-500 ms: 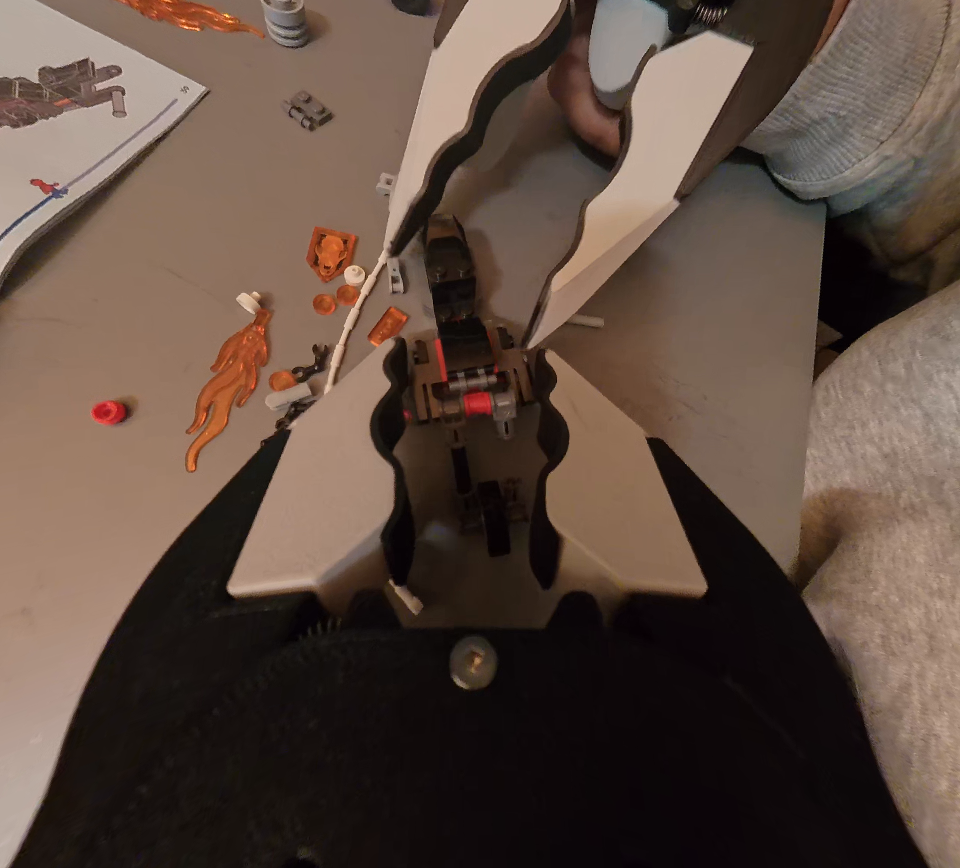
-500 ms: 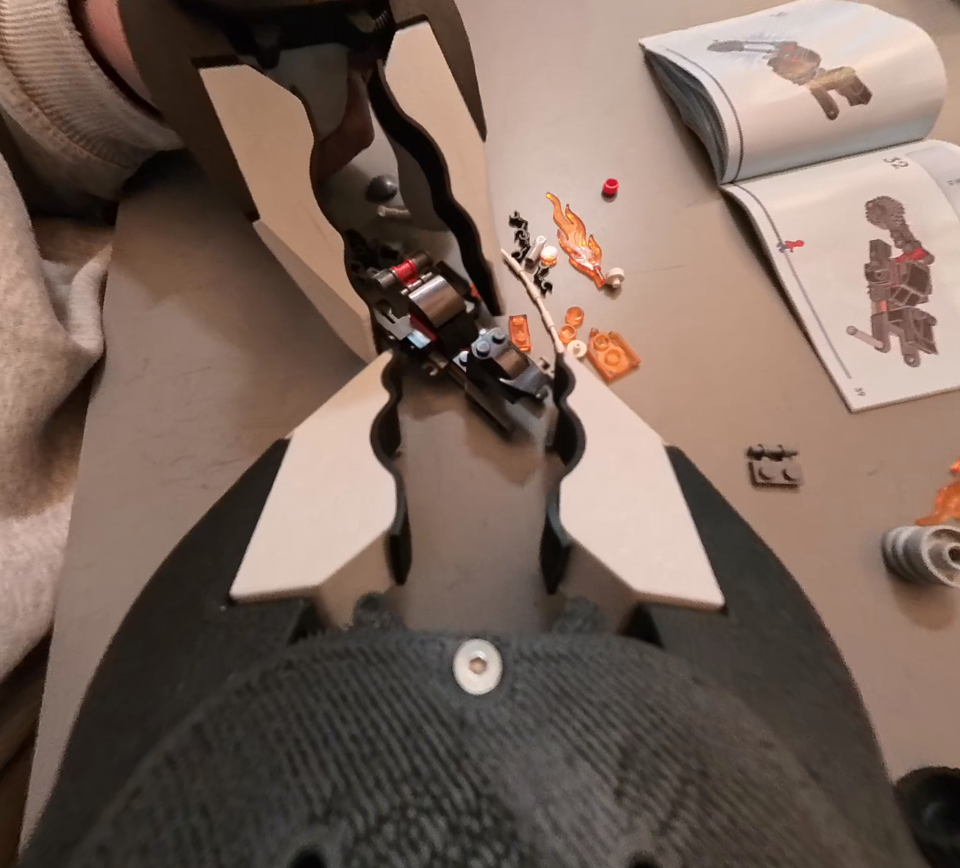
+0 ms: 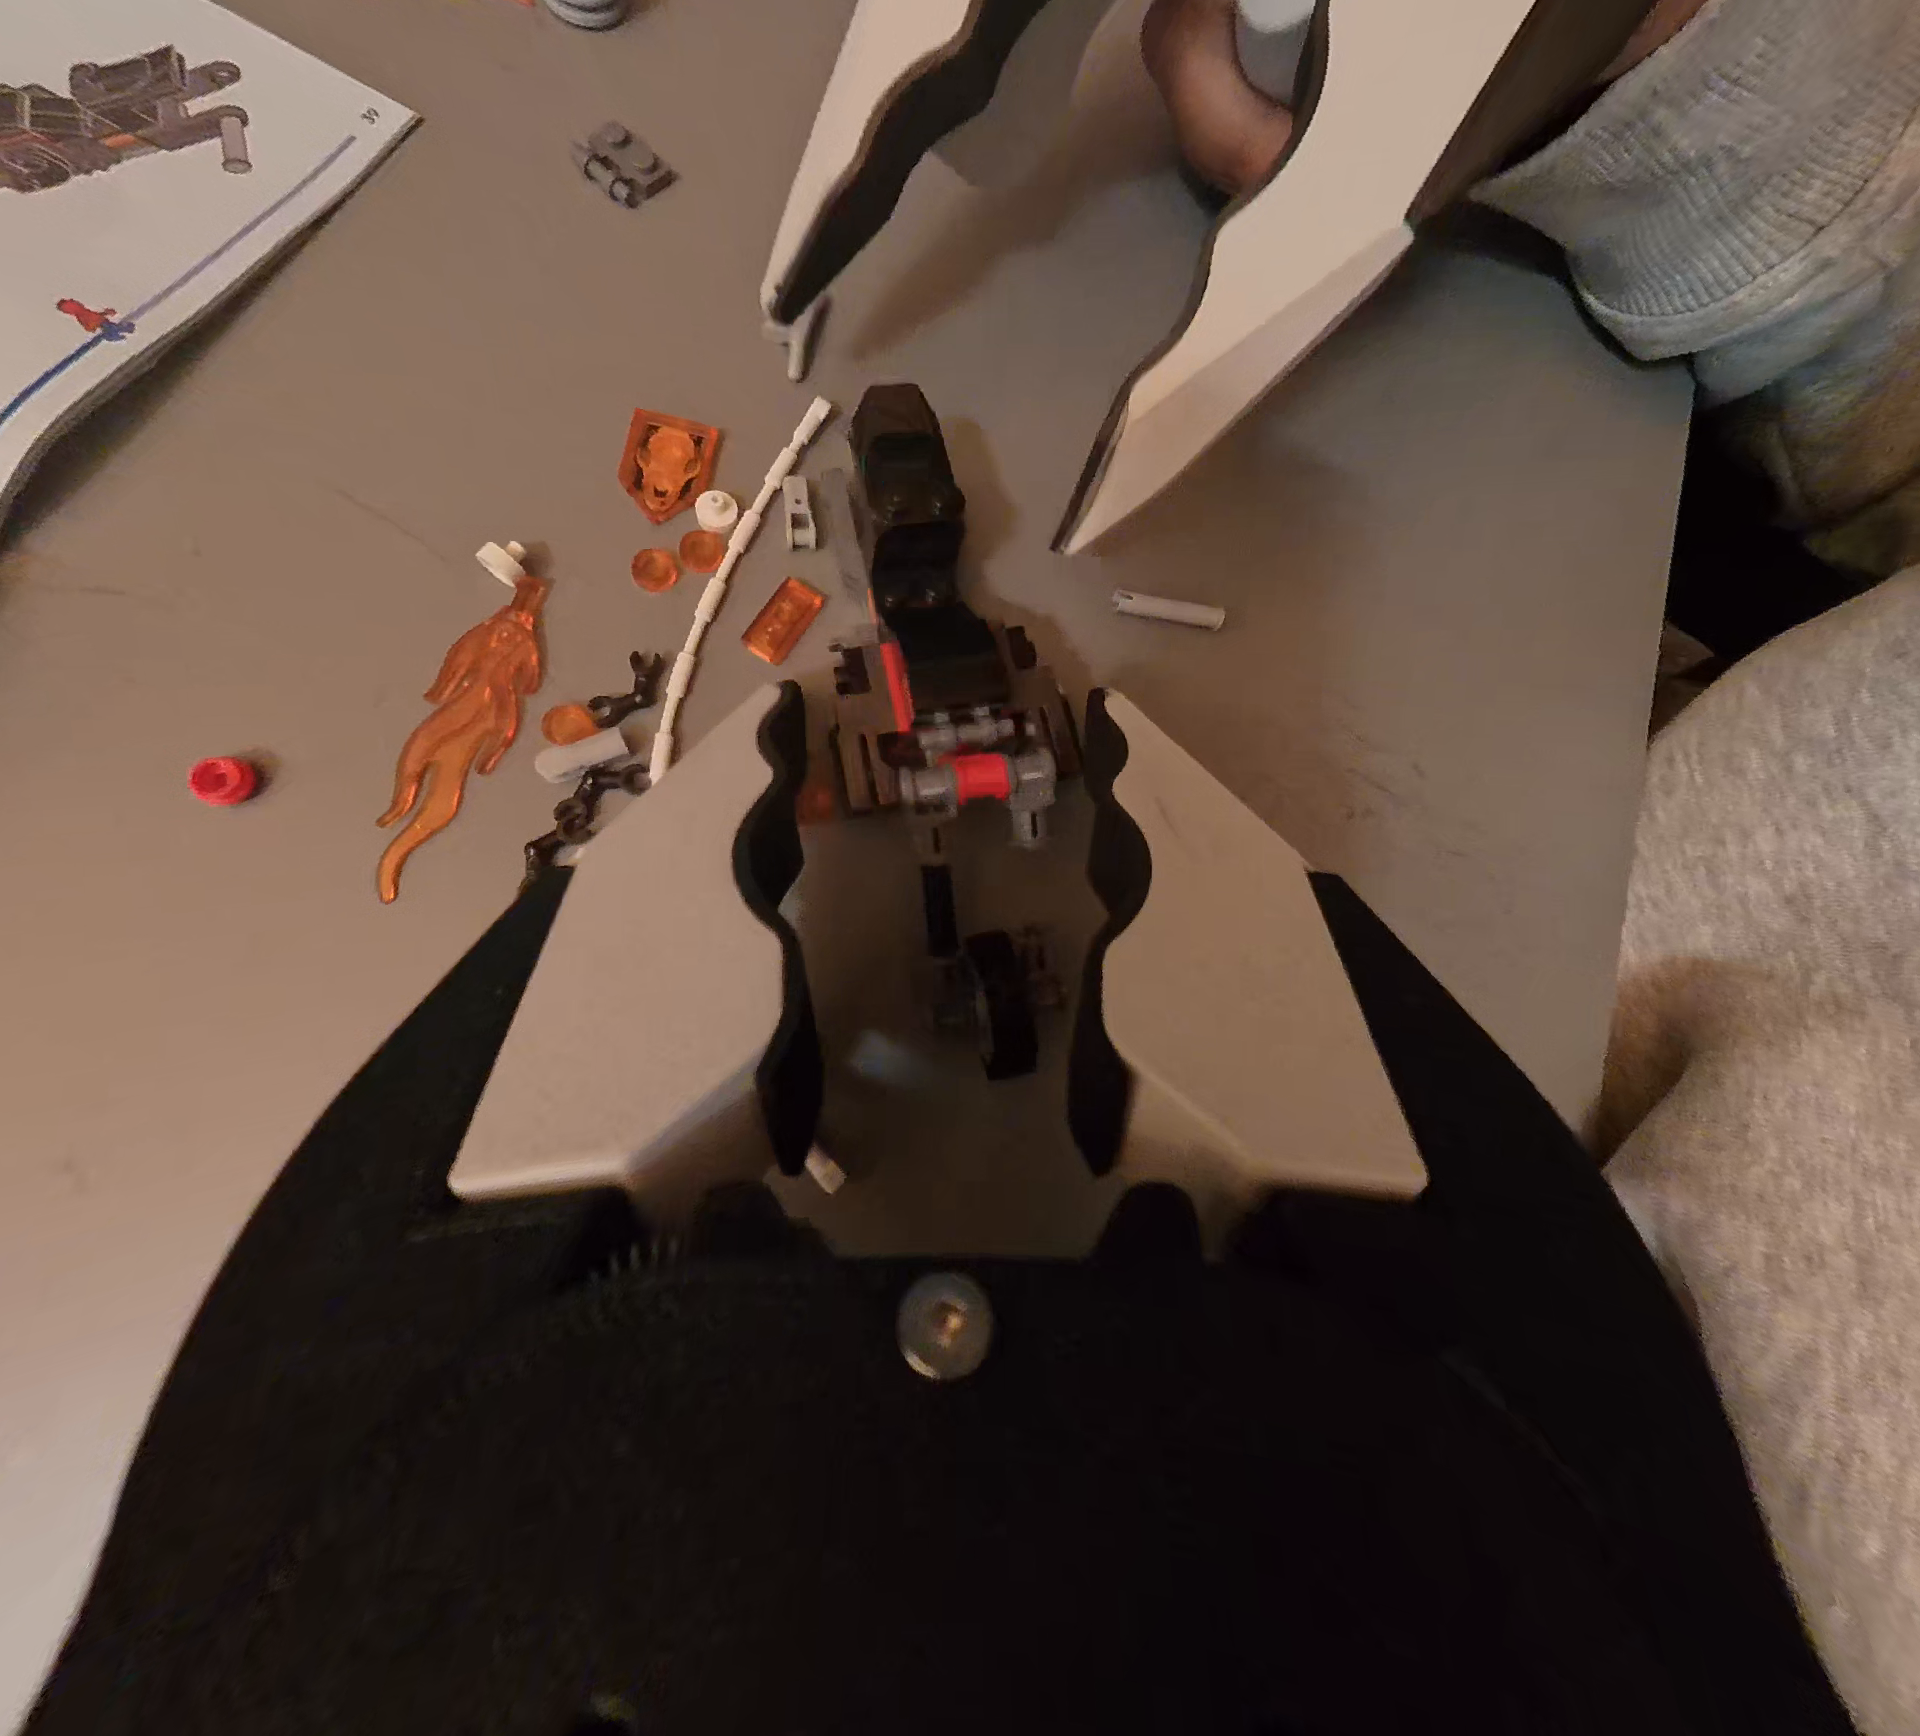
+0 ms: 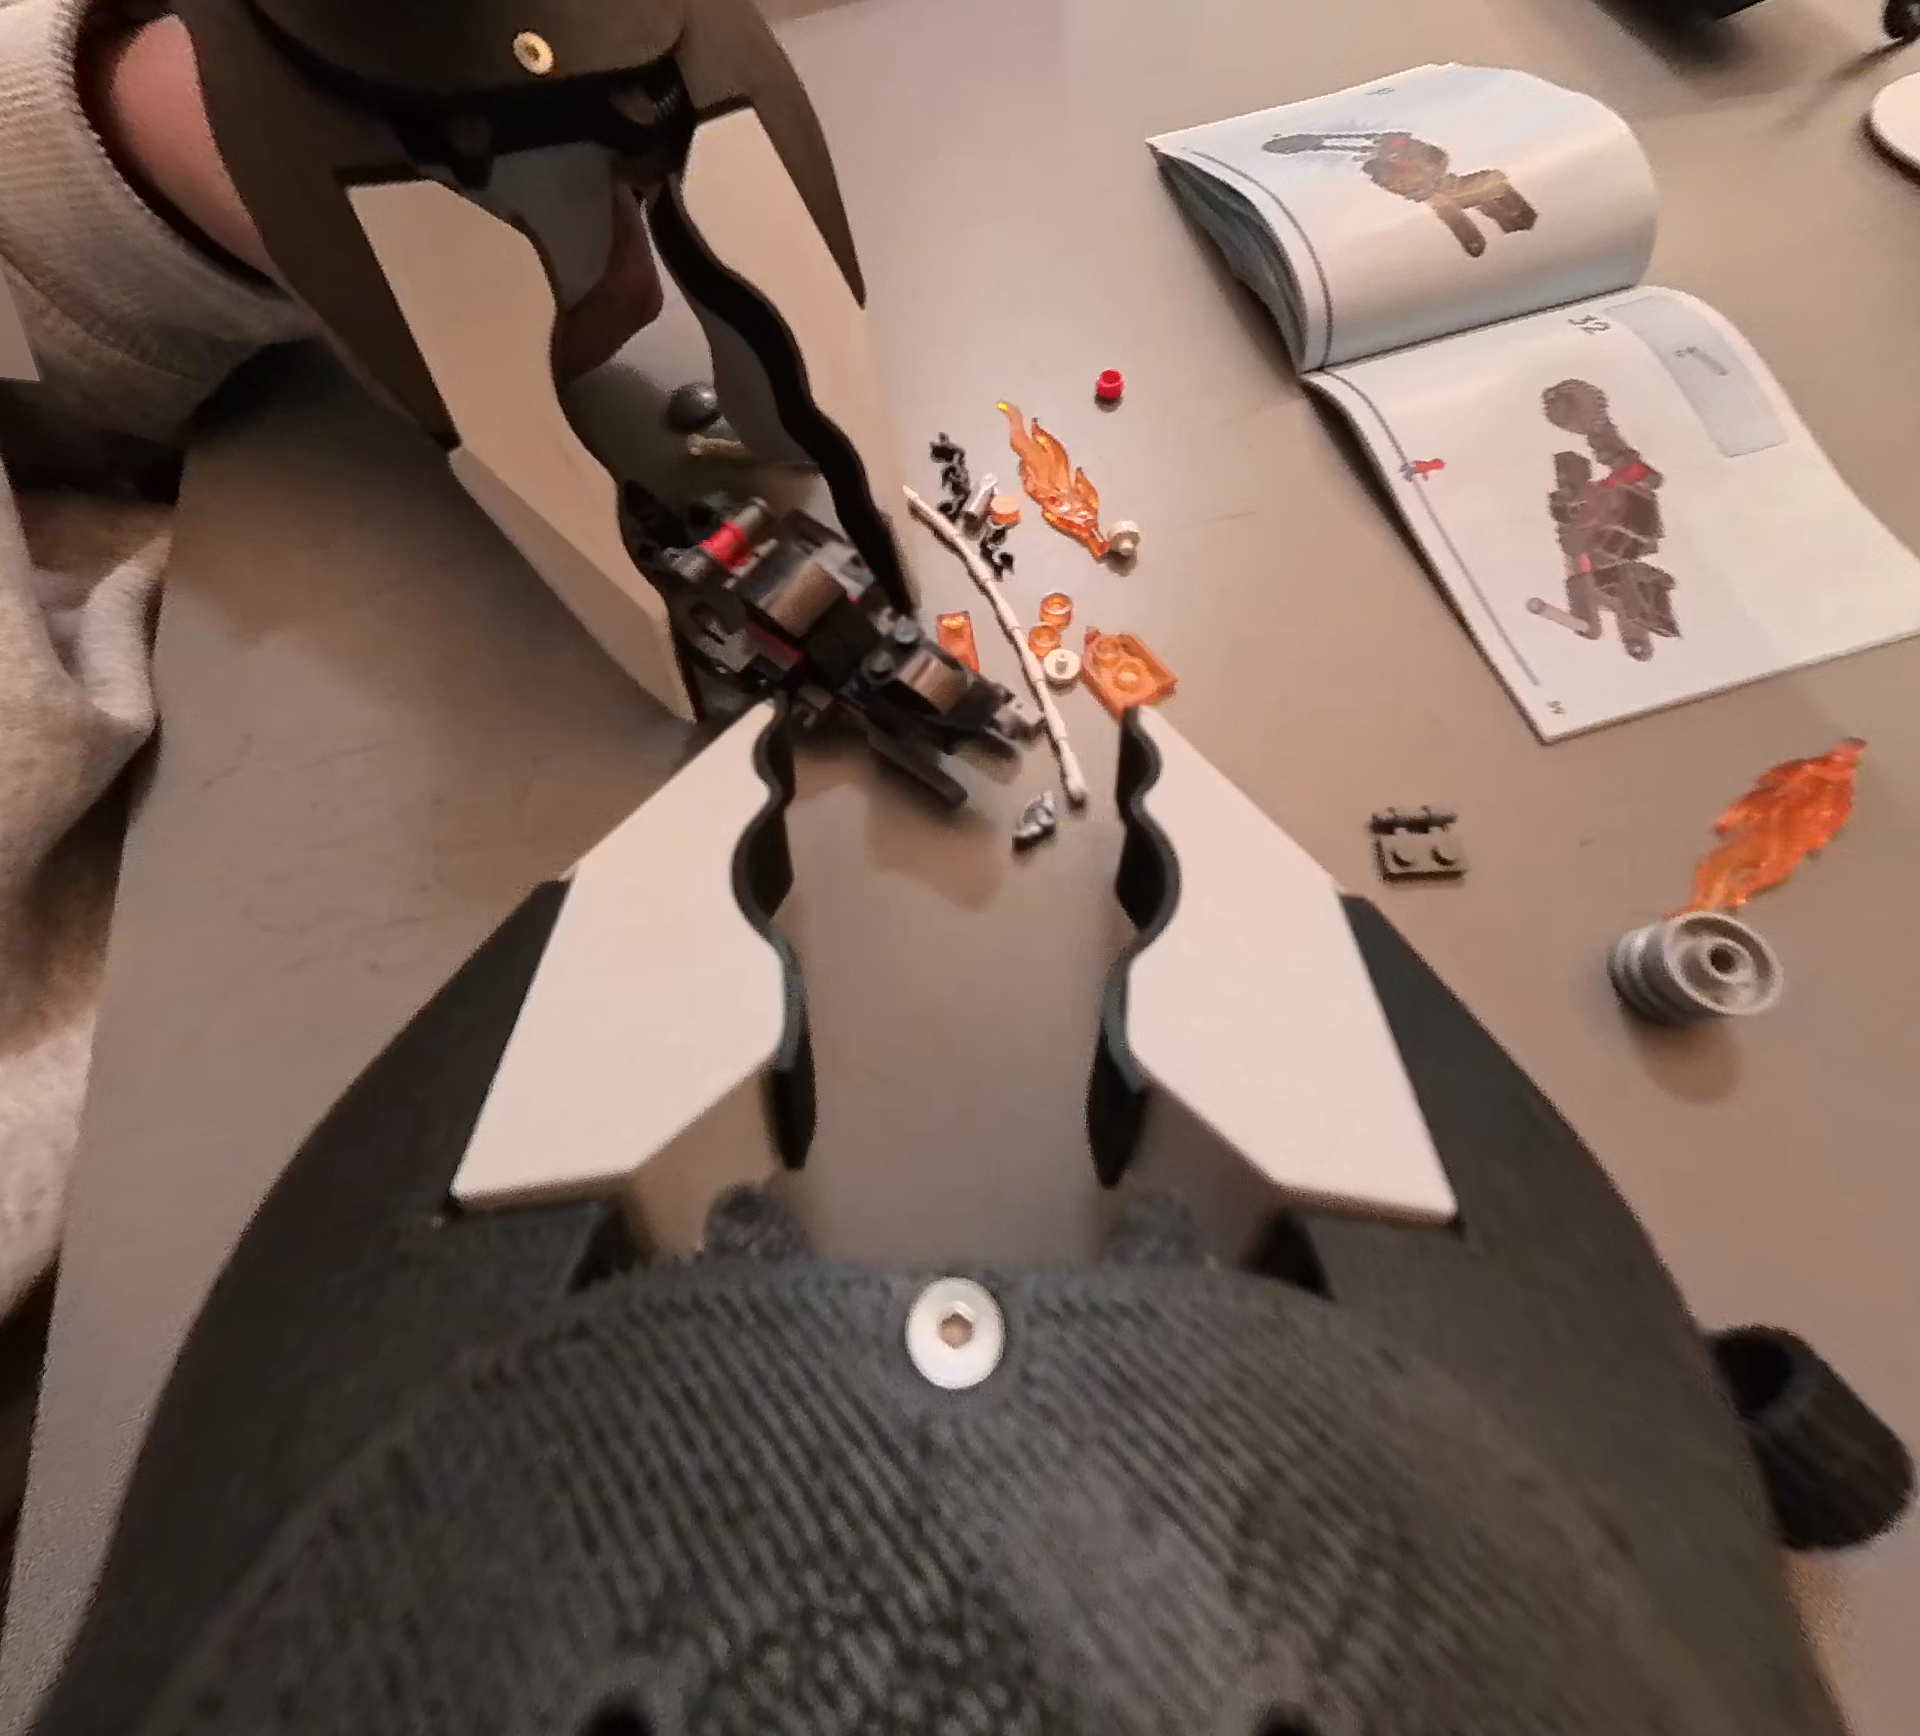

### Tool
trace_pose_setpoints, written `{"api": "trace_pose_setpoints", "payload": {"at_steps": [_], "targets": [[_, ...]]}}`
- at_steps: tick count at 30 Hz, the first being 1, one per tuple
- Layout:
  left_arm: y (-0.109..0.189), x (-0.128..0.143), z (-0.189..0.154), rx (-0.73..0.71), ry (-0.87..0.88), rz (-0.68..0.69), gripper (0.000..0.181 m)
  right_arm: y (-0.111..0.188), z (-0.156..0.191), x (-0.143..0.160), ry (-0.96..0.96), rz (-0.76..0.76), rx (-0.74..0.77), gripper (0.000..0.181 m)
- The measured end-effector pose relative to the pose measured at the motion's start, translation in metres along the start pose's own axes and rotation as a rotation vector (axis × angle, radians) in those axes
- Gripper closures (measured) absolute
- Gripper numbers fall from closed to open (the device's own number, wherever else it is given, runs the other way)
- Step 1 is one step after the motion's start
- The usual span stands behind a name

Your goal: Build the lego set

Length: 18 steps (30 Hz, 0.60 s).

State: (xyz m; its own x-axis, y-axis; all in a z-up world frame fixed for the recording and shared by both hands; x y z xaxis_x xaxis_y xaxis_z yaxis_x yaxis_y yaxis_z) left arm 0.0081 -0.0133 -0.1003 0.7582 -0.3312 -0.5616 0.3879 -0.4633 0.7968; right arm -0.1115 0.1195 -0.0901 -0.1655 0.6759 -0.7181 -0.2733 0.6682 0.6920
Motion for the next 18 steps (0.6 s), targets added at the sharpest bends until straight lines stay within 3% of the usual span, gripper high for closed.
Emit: {"api": "trace_pose_setpoints", "payload": {"at_steps": [5,12,18], "targets": [[-0.003,0.000,-0.002,-0.029,-0.014,-0.003,0.128,0.013,-0.003,0.005,-0.062,-0.080,0.058,0.123],[-0.002,0.001,-0.001,-0.026,-0.009,-0.006,0.132,0.029,0.011,0.012,-0.146,-0.203,0.130,0.143],[0.001,0.002,0.002,-0.001,0.018,-0.036,0.128,0.026,0.049,0.021,-0.322,-0.188,0.032,0.136]]}}
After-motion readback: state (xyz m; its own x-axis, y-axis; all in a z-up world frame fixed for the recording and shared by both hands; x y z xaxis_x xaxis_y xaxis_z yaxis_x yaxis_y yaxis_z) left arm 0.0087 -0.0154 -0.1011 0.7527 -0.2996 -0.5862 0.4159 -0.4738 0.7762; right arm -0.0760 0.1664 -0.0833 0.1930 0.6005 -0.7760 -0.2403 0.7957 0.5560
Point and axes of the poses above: each gripper's, where its closed fingertips meet, y back along the fingers, x out of its underside, z = x × y across the jaws, the point moved 10 cm from there along y, back along the fingers, and after that the axes turned 12 degrees about z, right-handed, at the moved point
